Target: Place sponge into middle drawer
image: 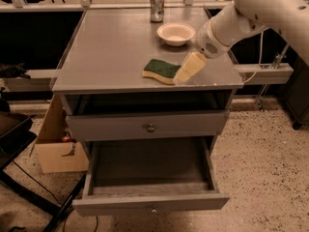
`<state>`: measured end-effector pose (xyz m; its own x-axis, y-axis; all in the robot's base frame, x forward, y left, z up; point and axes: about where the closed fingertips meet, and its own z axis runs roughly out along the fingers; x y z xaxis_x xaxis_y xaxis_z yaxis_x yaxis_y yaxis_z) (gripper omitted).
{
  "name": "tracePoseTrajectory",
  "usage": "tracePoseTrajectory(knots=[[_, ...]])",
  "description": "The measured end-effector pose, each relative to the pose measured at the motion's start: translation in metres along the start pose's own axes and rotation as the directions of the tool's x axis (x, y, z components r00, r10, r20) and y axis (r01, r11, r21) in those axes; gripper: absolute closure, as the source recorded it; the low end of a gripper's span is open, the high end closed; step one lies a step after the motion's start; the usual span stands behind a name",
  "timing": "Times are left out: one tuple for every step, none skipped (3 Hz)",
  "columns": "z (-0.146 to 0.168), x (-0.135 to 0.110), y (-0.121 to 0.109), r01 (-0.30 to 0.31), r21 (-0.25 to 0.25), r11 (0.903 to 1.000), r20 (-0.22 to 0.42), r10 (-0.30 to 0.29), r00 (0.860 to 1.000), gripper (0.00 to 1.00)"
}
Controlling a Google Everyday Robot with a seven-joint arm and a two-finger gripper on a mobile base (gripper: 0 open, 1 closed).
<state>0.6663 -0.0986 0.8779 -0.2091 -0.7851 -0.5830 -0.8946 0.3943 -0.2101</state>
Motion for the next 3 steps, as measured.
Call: tracePoseTrajectory(knots=[[0.041, -0.011, -0.008, -0.060, -0.084, 0.9947, 0.035, 0.063, 0.997, 0.03], [0.062, -0.013, -0.004, -0.082, -0.130, 0.9881, 0.058, 0.090, 0.994, 0.26], [0.063, -0.013, -0.004, -0.083, -0.131, 0.9879, 0.058, 0.091, 0.994, 0.49]])
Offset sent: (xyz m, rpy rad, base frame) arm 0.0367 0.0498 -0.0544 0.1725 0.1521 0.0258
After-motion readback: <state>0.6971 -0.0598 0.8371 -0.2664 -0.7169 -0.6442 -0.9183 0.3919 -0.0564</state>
